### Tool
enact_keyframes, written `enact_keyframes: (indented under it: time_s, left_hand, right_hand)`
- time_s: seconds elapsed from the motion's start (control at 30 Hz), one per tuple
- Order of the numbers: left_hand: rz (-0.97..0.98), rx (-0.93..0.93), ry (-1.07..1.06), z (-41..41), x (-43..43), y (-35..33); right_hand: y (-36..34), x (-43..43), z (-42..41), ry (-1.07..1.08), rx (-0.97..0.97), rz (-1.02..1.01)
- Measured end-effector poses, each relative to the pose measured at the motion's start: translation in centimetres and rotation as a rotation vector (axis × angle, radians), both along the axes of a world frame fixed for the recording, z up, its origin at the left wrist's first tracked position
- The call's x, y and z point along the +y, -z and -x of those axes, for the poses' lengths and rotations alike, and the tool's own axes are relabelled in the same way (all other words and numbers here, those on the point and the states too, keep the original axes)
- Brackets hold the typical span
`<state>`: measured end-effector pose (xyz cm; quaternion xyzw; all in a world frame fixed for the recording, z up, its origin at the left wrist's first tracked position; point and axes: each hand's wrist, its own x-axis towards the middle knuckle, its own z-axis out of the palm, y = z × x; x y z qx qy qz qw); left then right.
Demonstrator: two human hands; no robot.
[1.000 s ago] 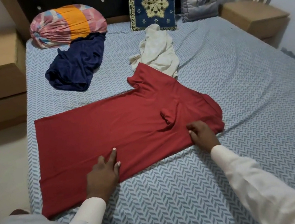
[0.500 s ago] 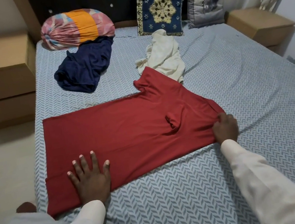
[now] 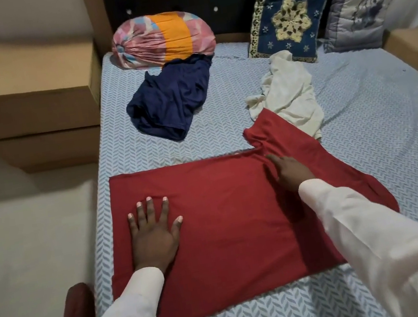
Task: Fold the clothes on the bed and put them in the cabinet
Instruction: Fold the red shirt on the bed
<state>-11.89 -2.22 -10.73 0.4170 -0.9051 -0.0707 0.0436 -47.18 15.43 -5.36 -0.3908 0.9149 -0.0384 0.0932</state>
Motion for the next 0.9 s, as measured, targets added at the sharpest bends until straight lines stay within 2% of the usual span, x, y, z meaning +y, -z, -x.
enact_keyframes:
  time_s: [0.13, 0.33, 0.43, 0.53, 0.73, 0.9]
  left_hand:
    - [0.044, -0.025, 0.026, 1.4, -5.8, -0.4]
    - [0.107, -0.118, 0.033, 2.8, -14.3, -3.5]
    - [0.086, -0.194, 0.088, 2.7, -16.3, -4.9]
    - [0.056, -0.160, 0.125, 1.5, -16.3, -6.5]
    - [0.067, 0.045, 0.200, -3.1, -11.5, -8.8]
    - [0.105, 0.036, 0.198, -7.8, -5.8, -8.1]
  right_hand:
    - [-1.3, -4.8, 1.7, -0.056, 0.033, -0.197]
    - [-1.4, -7.6, 2.8, 0.060, 0.024, -0.228]
    - [-1.9, -6.6, 3.4, 0.142, -0.062, -0.149]
    - [-2.4, -4.1, 2.8, 0.129, -0.114, -0.014]
    - [-1.4, 3.3, -1.2, 0.057, 0.030, 0.323]
    - [-1.0, 8.9, -4.4, -0.025, 0.106, 0.465]
